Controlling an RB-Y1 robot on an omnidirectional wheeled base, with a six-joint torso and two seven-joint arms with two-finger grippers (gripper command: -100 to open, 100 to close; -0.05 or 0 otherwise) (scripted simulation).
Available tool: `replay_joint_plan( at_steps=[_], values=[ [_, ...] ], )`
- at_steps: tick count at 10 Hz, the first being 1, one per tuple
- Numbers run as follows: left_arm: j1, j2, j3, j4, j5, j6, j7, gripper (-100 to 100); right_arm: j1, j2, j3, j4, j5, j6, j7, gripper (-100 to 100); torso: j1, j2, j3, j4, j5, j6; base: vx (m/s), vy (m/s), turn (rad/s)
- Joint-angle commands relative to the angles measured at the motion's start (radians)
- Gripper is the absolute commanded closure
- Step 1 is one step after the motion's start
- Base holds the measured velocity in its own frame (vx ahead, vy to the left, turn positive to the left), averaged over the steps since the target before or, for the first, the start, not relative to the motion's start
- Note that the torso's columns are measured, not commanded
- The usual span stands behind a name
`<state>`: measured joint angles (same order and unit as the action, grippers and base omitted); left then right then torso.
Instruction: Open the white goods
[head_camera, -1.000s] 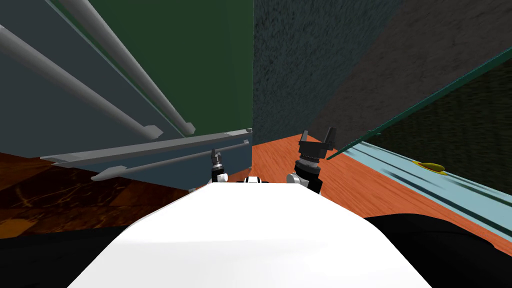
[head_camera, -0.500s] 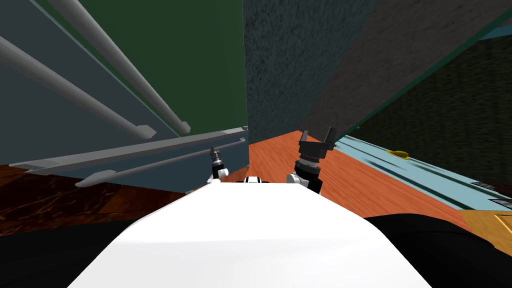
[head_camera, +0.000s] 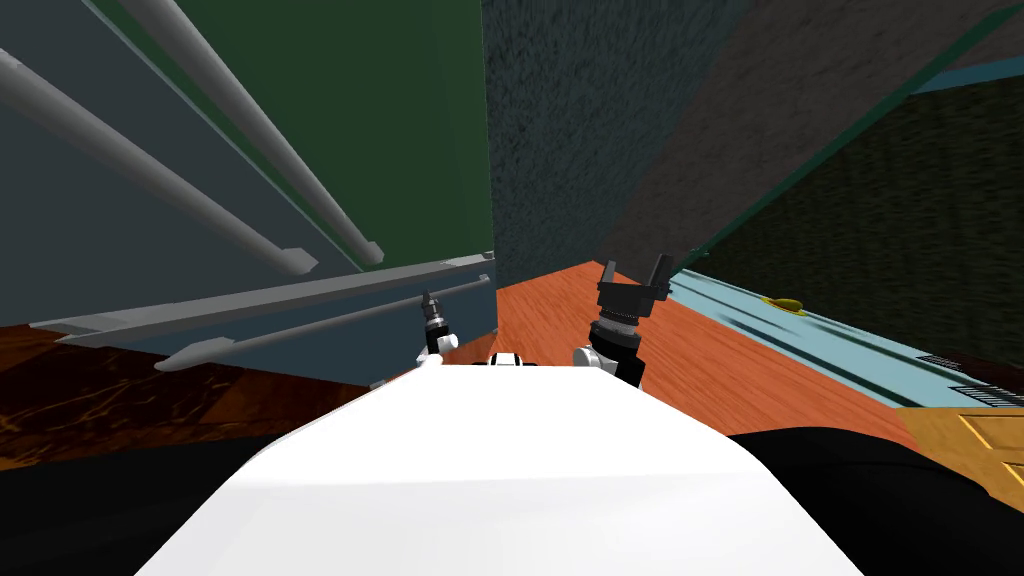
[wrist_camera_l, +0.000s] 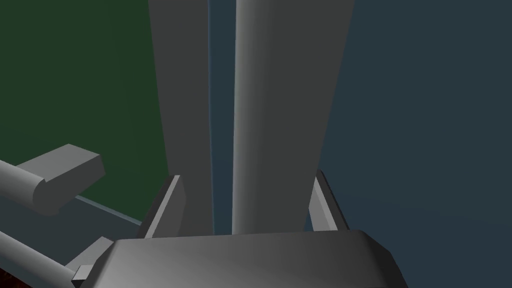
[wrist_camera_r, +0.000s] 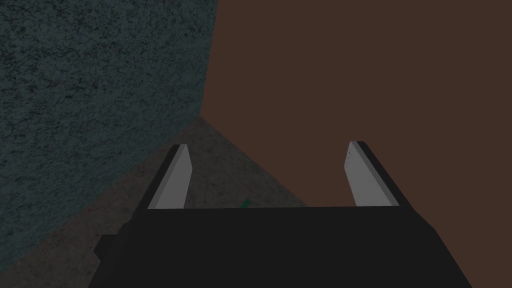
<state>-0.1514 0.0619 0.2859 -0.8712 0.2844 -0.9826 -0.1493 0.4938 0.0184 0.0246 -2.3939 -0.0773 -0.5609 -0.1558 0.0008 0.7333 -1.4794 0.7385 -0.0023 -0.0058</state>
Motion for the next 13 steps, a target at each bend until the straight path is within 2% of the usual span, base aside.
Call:
replay_joint_plan(
  at_steps=[1,2,3,4,5,6,7,8,9,10,11,12,13],
  values=[
    [0.079,0.008,-0.062,-0.063,-0.017,-0.017,0.027,100,0.000,0.000,0.000,0.000,0.000,0.000,0.000,0,0.000,0.004,0.002,0.005,-0.004,-0.002,0.188,0.014,0.167],
    [0.115,0.010,-0.107,-0.101,-0.029,-0.023,0.043,100,0.000,0.000,0.000,0.000,0.000,0.000,0.000,0,0.003,0.008,0.005,0.003,-0.001,0.000,0.158,0.003,0.245],
    [0.140,0.010,-0.108,-0.114,-0.029,-0.023,0.043,100,0.000,0.000,0.000,0.000,0.000,0.000,0.000,0,0.004,0.008,0.006,0.004,0.000,0.002,0.109,-0.017,0.151],
    [0.176,0.011,-0.154,-0.158,-0.041,-0.028,0.060,100,0.000,0.000,0.000,0.000,0.000,0.000,0.000,0,0.004,0.009,0.006,0.002,0.002,0.002,0.129,-0.008,0.299],
    [0.201,0.011,-0.154,-0.165,-0.041,-0.028,0.060,100,0.000,0.000,0.000,0.000,0.000,0.000,0.000,0,0.005,0.008,0.005,0.003,0.001,-0.002,0.122,-0.016,0.133],
    [0.233,0.013,-0.200,-0.209,-0.054,-0.034,0.077,100,0.000,0.000,0.000,0.000,0.000,0.000,0.000,0,0.006,0.009,0.006,0.002,0.002,-0.002,0.140,-0.007,0.249],
    [0.261,0.013,-0.200,-0.217,-0.054,-0.034,0.077,100,0.000,0.000,0.000,0.000,0.000,0.000,0.000,0,0.006,0.008,0.005,0.002,0.002,-0.002,0.120,-0.004,0.145],
    [0.292,0.014,-0.246,-0.259,-0.066,-0.040,0.093,100,0.000,0.000,0.000,0.000,0.000,0.000,0.000,0,0.007,0.009,0.006,0.001,0.003,-0.002,0.131,-0.011,0.234],
    [0.323,0.014,-0.246,-0.268,-0.066,-0.040,0.093,100,0.000,0.000,0.000,0.000,0.000,0.000,0.000,0,0.007,0.008,0.005,0.000,0.003,-0.001,0.119,-0.014,0.151],
    [0.350,0.015,-0.292,-0.298,-0.079,-0.046,0.110,100,0.000,0.000,0.000,0.000,0.000,0.000,0.000,0,0.008,0.007,0.005,-0.001,0.005,-0.001,0.127,-0.015,0.372],
    [0.377,0.015,-0.292,-0.320,-0.079,-0.046,0.110,100,0.000,0.000,0.000,0.000,0.000,0.000,0.000,0,0.009,0.006,0.004,-0.001,0.005,-0.002,0.105,-0.029,0.123],
    [0.411,0.017,-0.339,-0.357,-0.091,-0.051,0.126,100,0.000,0.000,0.000,0.000,0.000,0.000,0.000,0,0.009,0.006,0.004,-0.001,0.004,0.000,0.120,-0.014,0.266],
    [0.439,0.017,-0.339,-0.371,-0.091,-0.051,0.126,100,0.000,0.000,0.000,0.000,0.000,0.000,0.000,0,0.007,0.005,0.004,-0.001,0.004,0.001,0.105,-0.015,0.138]
  ],
)
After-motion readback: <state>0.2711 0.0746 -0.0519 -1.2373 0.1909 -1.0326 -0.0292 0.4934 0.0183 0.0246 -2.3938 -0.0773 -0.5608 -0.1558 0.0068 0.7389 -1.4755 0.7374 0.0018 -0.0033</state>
